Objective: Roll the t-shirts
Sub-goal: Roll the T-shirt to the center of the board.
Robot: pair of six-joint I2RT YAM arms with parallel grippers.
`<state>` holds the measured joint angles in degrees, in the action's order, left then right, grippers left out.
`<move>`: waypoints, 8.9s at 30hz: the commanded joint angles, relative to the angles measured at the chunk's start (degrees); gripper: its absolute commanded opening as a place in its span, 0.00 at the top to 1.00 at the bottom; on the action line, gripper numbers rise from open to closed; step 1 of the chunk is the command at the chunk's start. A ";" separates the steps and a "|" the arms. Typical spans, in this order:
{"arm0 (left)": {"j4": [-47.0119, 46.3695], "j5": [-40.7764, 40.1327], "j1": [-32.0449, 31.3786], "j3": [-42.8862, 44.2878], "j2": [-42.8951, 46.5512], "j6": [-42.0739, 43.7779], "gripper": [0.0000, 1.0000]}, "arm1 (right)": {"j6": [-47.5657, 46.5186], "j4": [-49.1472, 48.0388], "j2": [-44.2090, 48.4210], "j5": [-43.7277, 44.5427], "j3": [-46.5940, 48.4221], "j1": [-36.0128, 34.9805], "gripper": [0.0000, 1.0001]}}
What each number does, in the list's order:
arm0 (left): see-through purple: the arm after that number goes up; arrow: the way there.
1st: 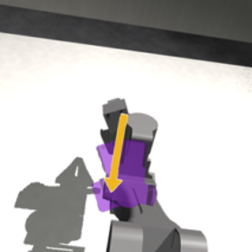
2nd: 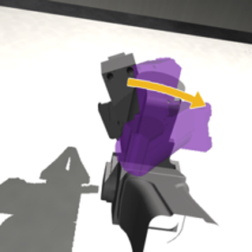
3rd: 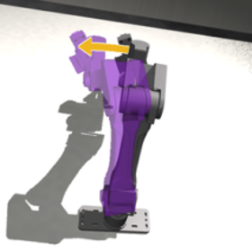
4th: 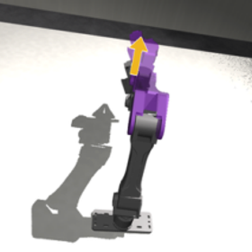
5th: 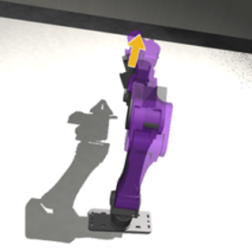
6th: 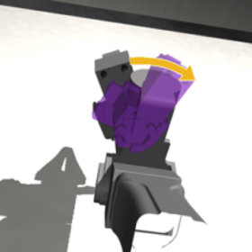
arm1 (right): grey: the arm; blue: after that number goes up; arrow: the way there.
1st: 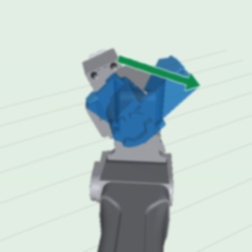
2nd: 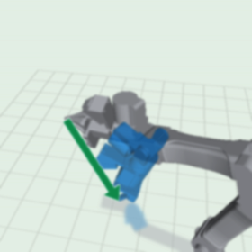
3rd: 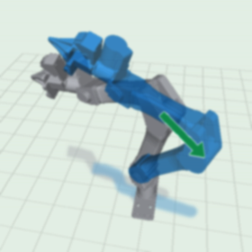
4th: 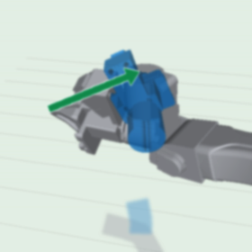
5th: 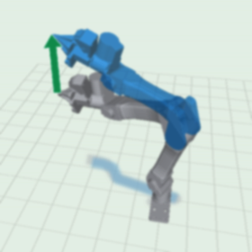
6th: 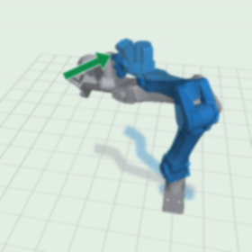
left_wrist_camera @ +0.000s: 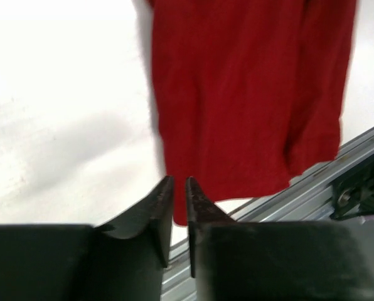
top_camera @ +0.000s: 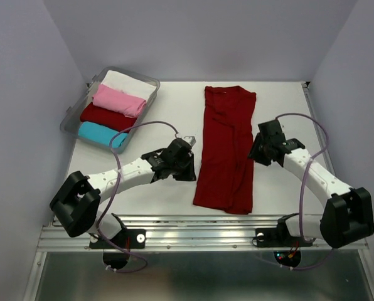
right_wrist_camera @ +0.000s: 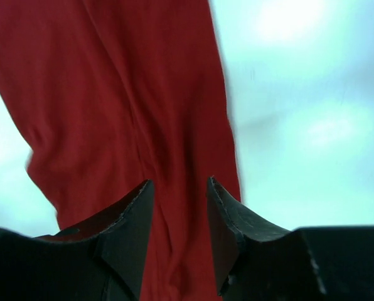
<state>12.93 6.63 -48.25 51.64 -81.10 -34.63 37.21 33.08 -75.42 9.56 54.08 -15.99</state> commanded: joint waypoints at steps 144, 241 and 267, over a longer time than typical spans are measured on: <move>-2.99 -1.19 -6.85 6.81 -9.16 -7.11 1.00 | 14.56 7.18 8.89 3.10 -11.01 -16.36 0.87; -8.01 -6.02 -0.18 -14.11 -1.25 -12.13 1.00 | 21.06 3.64 16.35 -3.06 -29.65 -16.36 0.99; 0.86 -6.02 -0.18 -3.58 1.82 -5.01 0.80 | 21.85 16.40 22.78 4.66 -18.95 -16.36 0.63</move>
<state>9.89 2.92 -48.38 42.68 -83.33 -42.33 59.05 46.78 -52.62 8.21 28.56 -31.97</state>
